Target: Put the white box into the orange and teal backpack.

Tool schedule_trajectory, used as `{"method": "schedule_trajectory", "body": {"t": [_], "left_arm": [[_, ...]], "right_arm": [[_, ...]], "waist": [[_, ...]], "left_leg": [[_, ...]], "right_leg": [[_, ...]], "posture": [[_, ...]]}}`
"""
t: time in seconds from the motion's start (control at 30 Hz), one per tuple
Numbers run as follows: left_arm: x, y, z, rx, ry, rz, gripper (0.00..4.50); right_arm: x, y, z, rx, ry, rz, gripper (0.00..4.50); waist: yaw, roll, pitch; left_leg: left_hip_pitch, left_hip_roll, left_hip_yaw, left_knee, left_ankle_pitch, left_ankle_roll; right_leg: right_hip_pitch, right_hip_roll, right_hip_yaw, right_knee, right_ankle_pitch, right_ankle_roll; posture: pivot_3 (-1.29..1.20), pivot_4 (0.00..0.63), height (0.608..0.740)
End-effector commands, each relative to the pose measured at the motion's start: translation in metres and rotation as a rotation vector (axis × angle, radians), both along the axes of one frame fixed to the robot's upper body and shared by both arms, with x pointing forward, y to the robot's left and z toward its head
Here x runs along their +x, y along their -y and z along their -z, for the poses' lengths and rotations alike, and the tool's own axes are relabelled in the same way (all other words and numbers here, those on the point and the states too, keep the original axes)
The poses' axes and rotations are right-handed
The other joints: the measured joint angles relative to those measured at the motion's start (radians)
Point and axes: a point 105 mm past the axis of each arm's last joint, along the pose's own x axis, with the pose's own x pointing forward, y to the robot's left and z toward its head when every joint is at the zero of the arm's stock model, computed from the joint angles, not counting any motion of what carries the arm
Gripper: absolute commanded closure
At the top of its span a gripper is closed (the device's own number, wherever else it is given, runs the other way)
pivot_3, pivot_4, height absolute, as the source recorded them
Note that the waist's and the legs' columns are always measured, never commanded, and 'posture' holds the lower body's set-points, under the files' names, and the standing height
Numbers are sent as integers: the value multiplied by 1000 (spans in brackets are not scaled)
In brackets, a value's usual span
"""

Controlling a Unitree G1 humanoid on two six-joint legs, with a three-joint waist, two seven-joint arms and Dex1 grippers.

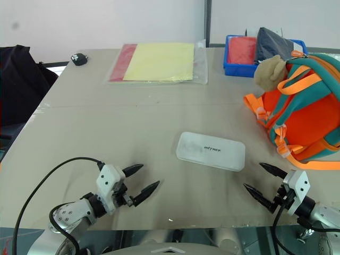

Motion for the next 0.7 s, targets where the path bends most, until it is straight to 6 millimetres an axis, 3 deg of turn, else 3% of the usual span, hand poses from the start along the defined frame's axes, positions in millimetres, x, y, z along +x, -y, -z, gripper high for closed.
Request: {"method": "schedule_trajectory", "body": {"t": [0.03,0.4,0.7], "left_arm": [[3,2,-10,7,53,22,0],[11,4,-18,17,62,44,0],[5,3,-16,-35,-12,58,0]], "right_arm": [[1,-3,-9,10,54,4,35],[3,-2,-7,14,72,41,35],[4,1,-6,18,21,30,35]], "waist": [[4,0,0],[8,1,0],[9,1,0]], "left_leg": [[0,0,0,0,0,0],[0,0,0,0,0,0],[0,0,0,0,-1,1]], "right_leg": [[0,0,0,0,0,0],[0,0,0,1,0,0],[0,0,0,0,0,0]], "posture": [[0,150,740],[0,150,740],[0,150,740]]}}
